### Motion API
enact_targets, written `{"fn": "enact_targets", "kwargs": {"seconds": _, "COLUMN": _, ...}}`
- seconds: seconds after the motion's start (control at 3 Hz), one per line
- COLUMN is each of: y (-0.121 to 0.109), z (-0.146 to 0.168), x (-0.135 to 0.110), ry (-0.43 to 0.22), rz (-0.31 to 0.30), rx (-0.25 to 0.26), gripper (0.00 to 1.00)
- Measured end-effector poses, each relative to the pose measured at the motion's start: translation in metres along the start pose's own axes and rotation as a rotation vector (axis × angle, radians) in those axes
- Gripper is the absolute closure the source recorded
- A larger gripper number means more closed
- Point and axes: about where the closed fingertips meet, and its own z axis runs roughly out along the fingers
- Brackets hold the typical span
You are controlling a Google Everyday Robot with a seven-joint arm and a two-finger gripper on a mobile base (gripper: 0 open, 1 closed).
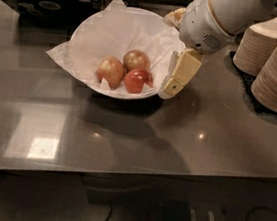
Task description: Pick apple from white bowl
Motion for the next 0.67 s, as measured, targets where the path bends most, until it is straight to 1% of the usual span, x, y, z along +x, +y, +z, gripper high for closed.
{"fn": "enact_targets", "kwargs": {"seconds": 0.33, "y": -0.011, "z": 0.016, "x": -0.014, "ry": -0.08, "rz": -0.01, "rx": -0.008, "gripper": 0.18}}
{"fn": "enact_targets", "kwargs": {"seconds": 0.67, "y": -0.02, "z": 0.03, "x": -0.027, "ry": -0.142, "rz": -0.015, "rx": -0.022, "gripper": 0.24}}
